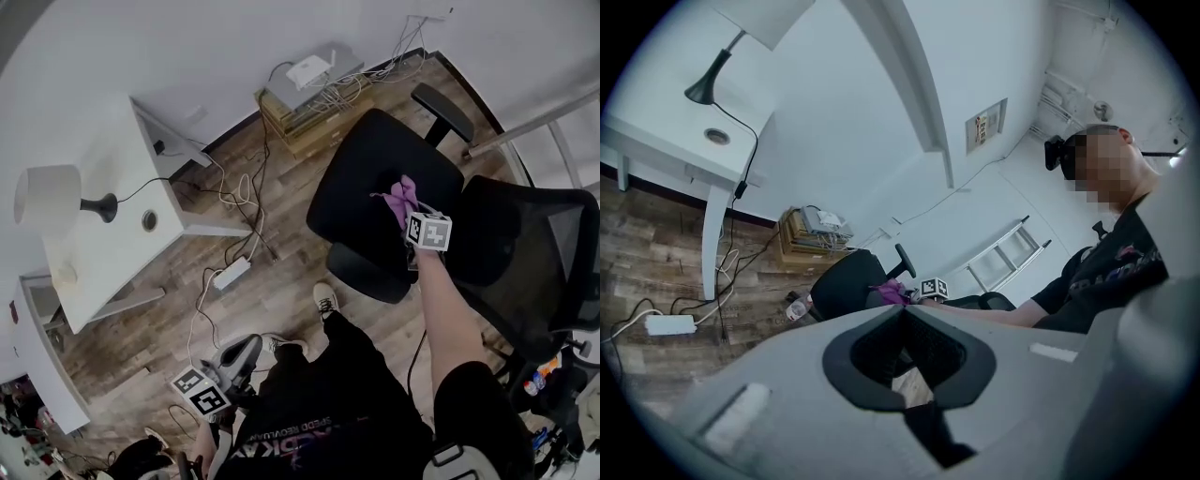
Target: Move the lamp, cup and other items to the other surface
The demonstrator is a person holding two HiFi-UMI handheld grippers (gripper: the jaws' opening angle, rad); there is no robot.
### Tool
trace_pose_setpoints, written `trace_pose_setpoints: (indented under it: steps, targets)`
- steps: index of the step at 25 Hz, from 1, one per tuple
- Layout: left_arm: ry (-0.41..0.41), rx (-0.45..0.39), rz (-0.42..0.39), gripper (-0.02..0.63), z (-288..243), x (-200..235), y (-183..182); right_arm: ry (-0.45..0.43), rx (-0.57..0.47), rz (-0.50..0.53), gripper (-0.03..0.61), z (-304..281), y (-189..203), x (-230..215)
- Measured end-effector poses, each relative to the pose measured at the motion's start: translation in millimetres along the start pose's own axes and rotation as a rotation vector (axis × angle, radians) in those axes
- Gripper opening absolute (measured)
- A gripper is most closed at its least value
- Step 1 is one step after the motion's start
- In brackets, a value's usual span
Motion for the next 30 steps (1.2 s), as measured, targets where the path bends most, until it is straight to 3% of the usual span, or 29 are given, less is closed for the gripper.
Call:
trace_pose_setpoints:
  steps: [8, 13, 19, 28, 30]
  targets:
    - [-0.069, 0.019, 0.056, -0.008, 13.3, 4.6, 20.8, 0.025, 0.114, 0.013, 0.052, -43.1, 33.7, 3.7]
    - [-0.079, 0.007, 0.074, -0.008, 14.8, 5.5, 28.2, 0.002, 0.166, 0.027, 0.055, -56.4, 54.1, 9.3]
    - [-0.079, 0.009, 0.080, -0.008, 12.4, 8.7, 27.6, -0.039, 0.232, -0.026, 0.092, -68.6, 73.5, 11.5]
    - [-0.050, -0.016, 0.049, -0.008, 2.9, 5.5, 16.2, -0.079, 0.178, -0.019, 0.115, -55.7, 53.5, 6.6]
    - [-0.046, -0.030, 0.039, -0.008, 0.2, 3.6, 14.2, -0.080, 0.148, -0.006, 0.057, -49.6, 41.2, 2.7]
Point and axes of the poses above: the fingertips, and each gripper's own axes: z backward along the fingers, x to its left, y out of its underside, the point moved 1 cm from there along z, backward along the fingers, and after that the axes turned 8 degrees about y, right-handed, at the moved point
